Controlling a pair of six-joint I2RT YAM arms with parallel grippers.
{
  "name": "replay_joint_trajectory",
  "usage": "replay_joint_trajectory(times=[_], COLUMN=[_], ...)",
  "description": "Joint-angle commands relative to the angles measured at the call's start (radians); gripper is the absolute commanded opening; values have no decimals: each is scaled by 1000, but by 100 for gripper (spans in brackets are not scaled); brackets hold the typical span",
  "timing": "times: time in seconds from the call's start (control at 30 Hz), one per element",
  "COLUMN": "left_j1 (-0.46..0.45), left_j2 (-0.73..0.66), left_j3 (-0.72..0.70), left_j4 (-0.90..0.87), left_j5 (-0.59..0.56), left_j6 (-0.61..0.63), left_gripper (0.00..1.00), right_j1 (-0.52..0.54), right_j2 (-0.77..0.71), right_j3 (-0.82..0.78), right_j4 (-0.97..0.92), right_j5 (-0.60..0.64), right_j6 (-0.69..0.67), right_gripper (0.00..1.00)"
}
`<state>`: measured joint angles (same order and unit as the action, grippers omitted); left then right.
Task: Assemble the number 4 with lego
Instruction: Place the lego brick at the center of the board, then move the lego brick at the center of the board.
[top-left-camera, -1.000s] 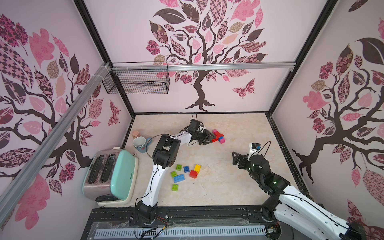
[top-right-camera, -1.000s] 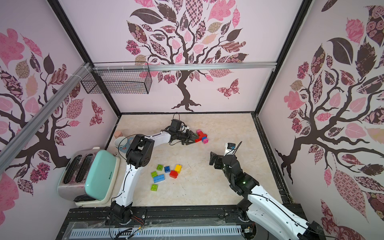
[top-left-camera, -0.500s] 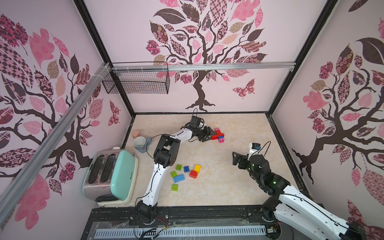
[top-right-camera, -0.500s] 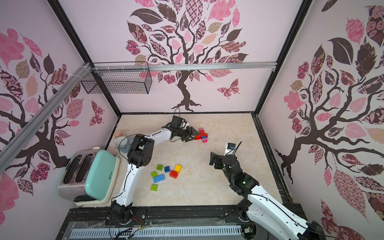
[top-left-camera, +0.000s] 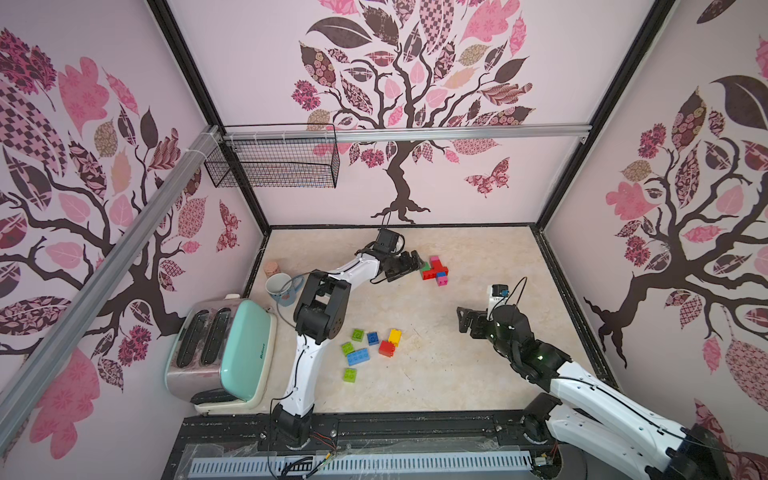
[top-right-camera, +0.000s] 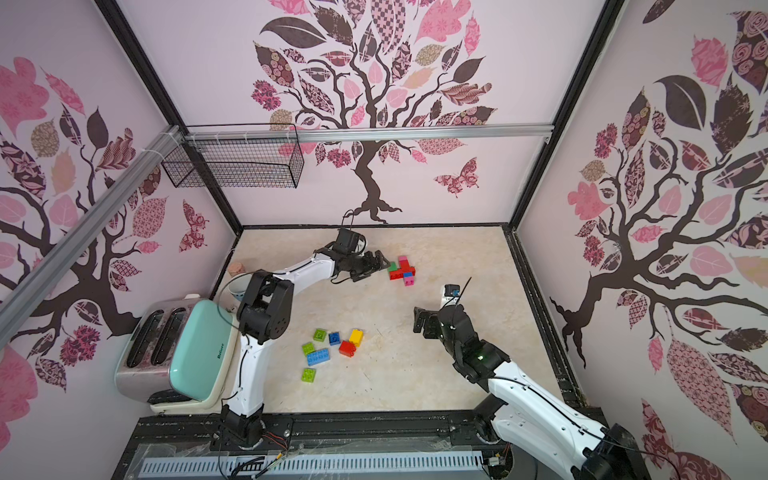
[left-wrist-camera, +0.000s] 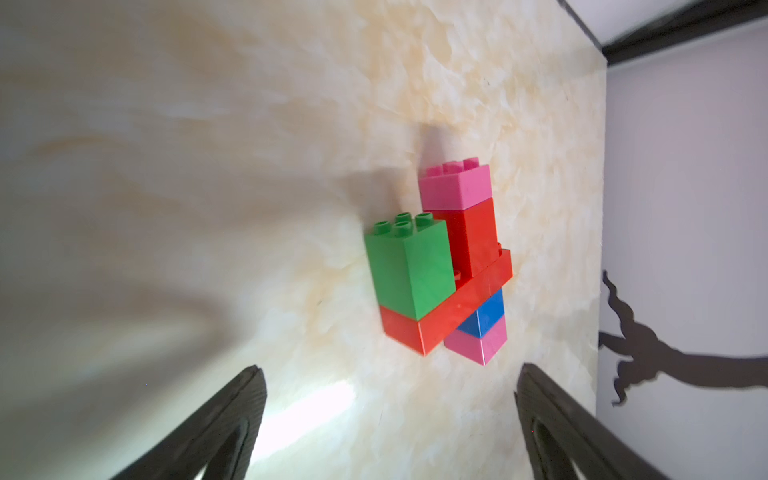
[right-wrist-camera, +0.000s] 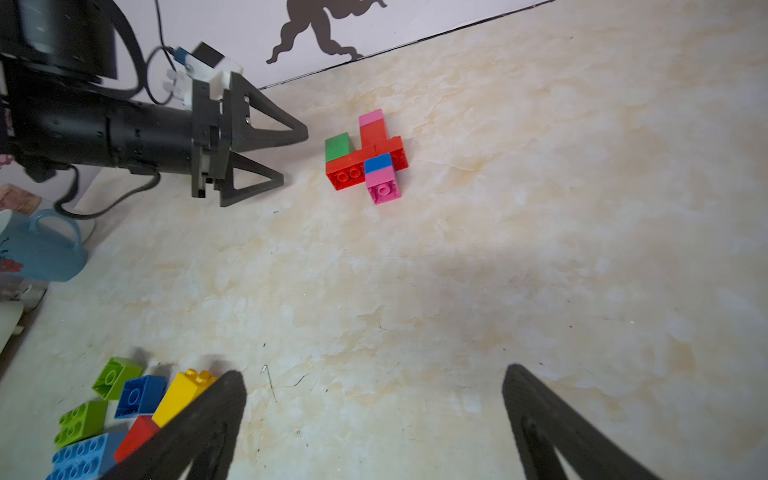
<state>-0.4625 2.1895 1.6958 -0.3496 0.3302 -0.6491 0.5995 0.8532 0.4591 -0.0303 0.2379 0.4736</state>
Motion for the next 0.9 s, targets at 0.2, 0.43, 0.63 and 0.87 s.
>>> replay_joint_trajectory(times=[0.2,0.43,0.63,0.87], left_j1=[-89,-92,44,124], left_j2=[-543,-834,-1006,-964], left_j3=[-447,-723,-898,-945], left_j4=[-149,-282,-366,-441], left_j5=[-667,-788,-723,-610], left_j6=[165,39,-181,-190], left_gripper=[98,98,98,98], right_j1=[5,185,323,359], right_j2=[346,658,870,1028], right_j3=[140,360,541,677], right_j4=[152,132,129,112], right_j5=[-432,-435,-395,-359], right_j6=[-72,-270,-416,-495], right_gripper=[99,100,97,80])
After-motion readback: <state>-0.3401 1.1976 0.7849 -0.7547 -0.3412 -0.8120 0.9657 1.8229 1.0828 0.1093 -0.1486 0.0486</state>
